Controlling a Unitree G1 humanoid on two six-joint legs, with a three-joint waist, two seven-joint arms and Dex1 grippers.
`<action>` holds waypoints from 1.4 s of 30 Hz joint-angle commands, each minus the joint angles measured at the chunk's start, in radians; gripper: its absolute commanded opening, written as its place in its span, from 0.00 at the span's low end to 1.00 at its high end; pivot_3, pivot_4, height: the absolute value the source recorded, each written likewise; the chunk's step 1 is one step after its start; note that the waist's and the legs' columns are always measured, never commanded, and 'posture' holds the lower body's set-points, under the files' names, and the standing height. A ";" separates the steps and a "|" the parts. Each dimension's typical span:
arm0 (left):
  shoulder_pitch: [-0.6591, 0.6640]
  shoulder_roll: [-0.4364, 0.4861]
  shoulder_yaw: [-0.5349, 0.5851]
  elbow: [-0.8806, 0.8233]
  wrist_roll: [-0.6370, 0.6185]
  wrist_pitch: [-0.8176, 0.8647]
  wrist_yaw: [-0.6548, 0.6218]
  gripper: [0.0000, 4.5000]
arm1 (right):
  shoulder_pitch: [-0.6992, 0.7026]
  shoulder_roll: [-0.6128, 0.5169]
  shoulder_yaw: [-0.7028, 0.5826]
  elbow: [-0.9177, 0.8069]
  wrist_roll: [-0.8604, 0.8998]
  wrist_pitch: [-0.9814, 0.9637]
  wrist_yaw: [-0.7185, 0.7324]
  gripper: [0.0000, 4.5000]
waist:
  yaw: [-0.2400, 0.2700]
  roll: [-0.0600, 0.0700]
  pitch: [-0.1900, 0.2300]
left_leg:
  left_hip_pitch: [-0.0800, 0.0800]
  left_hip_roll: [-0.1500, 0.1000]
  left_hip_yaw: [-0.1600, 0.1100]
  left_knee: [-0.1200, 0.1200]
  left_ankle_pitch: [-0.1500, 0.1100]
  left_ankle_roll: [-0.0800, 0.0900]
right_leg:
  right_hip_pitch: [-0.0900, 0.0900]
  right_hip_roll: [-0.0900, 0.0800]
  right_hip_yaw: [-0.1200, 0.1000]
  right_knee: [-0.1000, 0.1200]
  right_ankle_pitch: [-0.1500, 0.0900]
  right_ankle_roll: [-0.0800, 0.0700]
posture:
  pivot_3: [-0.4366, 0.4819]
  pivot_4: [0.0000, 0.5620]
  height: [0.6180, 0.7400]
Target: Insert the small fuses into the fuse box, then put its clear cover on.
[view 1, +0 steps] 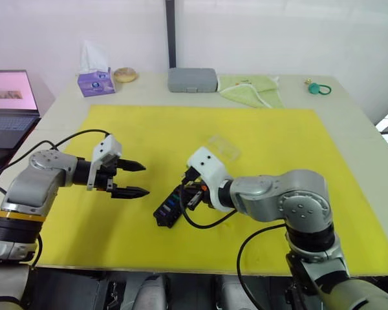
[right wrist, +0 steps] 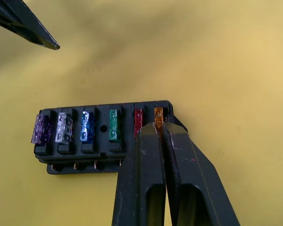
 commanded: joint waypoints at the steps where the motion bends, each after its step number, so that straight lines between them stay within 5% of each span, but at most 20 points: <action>1: -0.012 0.000 0.014 -0.028 -0.011 0.003 0.004 1.00 | -0.027 -0.006 -0.001 -0.013 0.001 0.007 -0.002 0.00 | 0.000 0.000 0.000 | 0.000 0.000 0.000 0.000 0.000 0.000 | 0.000 0.000 0.000 0.000 0.000 0.000 | 0.48 0.27 0.97; 42: 0.005 -0.015 0.022 -0.048 -0.034 0.028 0.035 1.00 | -0.026 -0.009 0.085 0.021 -0.133 0.007 0.110 0.00 | 0.000 0.000 0.000 | 0.000 0.000 0.000 0.000 0.000 0.000 | 0.000 0.000 0.000 0.000 0.000 0.000 | 0.48 0.27 0.97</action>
